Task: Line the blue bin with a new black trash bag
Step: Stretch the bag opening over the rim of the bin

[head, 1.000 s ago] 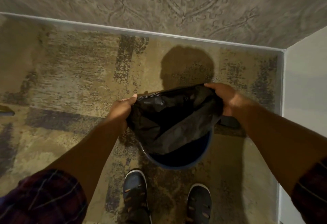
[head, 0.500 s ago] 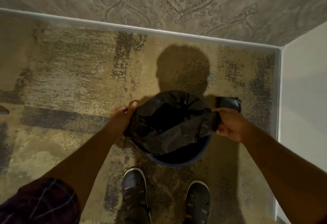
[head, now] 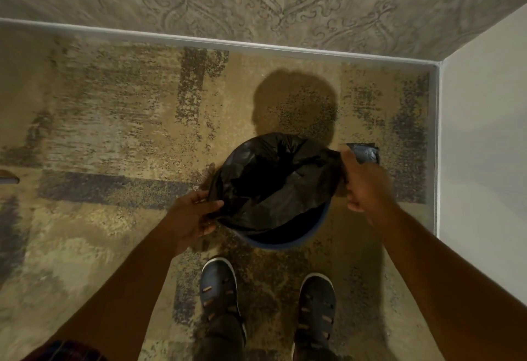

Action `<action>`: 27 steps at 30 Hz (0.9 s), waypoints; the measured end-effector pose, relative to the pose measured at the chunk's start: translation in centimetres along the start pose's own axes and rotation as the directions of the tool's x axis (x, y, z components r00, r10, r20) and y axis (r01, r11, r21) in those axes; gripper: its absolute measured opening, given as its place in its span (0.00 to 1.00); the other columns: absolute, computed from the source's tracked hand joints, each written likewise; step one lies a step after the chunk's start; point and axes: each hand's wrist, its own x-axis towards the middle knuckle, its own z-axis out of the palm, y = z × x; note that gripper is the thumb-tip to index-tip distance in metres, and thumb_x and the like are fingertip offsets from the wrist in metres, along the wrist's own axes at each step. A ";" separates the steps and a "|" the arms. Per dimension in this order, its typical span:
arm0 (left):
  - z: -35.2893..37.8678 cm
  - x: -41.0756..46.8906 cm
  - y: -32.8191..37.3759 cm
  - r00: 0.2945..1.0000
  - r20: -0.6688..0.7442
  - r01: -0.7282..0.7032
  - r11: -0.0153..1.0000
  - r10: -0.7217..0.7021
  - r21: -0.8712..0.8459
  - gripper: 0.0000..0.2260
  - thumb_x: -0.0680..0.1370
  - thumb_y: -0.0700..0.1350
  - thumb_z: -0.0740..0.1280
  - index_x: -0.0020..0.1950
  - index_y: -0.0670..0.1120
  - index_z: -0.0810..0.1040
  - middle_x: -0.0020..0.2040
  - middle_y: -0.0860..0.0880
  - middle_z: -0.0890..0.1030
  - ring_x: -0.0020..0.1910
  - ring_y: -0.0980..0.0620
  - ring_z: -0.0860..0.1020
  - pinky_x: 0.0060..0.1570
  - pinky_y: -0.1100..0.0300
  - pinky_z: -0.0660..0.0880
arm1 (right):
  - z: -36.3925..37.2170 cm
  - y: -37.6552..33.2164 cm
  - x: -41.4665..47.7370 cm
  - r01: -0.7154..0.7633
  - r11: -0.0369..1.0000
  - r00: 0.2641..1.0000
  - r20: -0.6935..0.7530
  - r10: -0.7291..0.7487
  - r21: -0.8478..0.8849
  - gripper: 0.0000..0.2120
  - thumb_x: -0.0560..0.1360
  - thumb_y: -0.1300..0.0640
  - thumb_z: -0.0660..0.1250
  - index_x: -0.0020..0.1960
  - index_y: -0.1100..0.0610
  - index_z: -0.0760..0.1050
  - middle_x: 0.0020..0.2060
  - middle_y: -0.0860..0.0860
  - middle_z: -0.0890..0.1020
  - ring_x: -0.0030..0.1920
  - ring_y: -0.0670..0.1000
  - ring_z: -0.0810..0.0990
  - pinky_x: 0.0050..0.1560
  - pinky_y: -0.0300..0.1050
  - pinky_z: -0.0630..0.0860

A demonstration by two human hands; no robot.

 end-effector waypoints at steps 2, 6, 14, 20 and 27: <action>0.6 -0.3 -0.3 0.999 -0.035 -0.027 1.000 0.027 -0.010 0.10 0.78 0.32 0.74 0.53 0.47 0.83 0.47 0.48 0.89 0.41 0.49 0.87 0.33 0.57 0.81 | 0.4 -1.3 -0.8 -0.010 0.999 1.000 -0.010 0.010 -0.031 0.49 0.54 0.11 0.61 0.43 0.58 0.77 0.32 0.54 0.83 0.28 0.56 0.83 0.24 0.48 0.79; 1.2 -1.0 -0.7 0.997 -0.052 -0.061 0.996 0.058 -0.063 0.14 0.78 0.25 0.69 0.54 0.43 0.83 0.49 0.44 0.88 0.43 0.47 0.88 0.35 0.58 0.85 | -0.1 -2.3 -0.8 -0.063 0.995 0.995 0.077 0.069 -0.076 0.29 0.72 0.39 0.76 0.61 0.60 0.75 0.46 0.58 0.84 0.39 0.59 0.87 0.32 0.58 0.86; 2.3 -2.6 -1.9 0.977 -0.209 0.004 0.989 -0.035 -0.146 0.08 0.81 0.27 0.64 0.46 0.36 0.78 0.44 0.37 0.82 0.40 0.41 0.81 0.33 0.54 0.84 | -0.9 2.9 -1.8 -0.441 0.798 0.879 0.377 0.293 0.410 0.04 0.83 0.61 0.67 0.57 0.56 0.77 0.52 0.57 0.85 0.47 0.56 0.87 0.40 0.56 0.80; 3.2 -3.2 -2.9 0.977 -0.153 0.082 0.927 -0.146 -0.367 0.06 0.86 0.34 0.61 0.53 0.37 0.78 0.45 0.37 0.81 0.41 0.41 0.79 0.34 0.52 0.84 | 0.5 7.4 -1.9 -0.536 0.590 0.838 0.467 0.283 0.604 0.07 0.85 0.57 0.64 0.58 0.58 0.78 0.53 0.59 0.86 0.50 0.59 0.86 0.42 0.58 0.81; 3.2 -2.7 -5.3 0.997 -0.038 0.021 0.757 -0.061 -0.653 0.12 0.88 0.34 0.55 0.64 0.41 0.77 0.56 0.40 0.85 0.56 0.42 0.82 0.39 0.50 0.88 | 2.0 8.9 -1.9 -0.540 0.459 0.841 0.468 0.270 0.705 0.13 0.86 0.53 0.60 0.60 0.59 0.81 0.48 0.59 0.89 0.53 0.59 0.85 0.46 0.57 0.80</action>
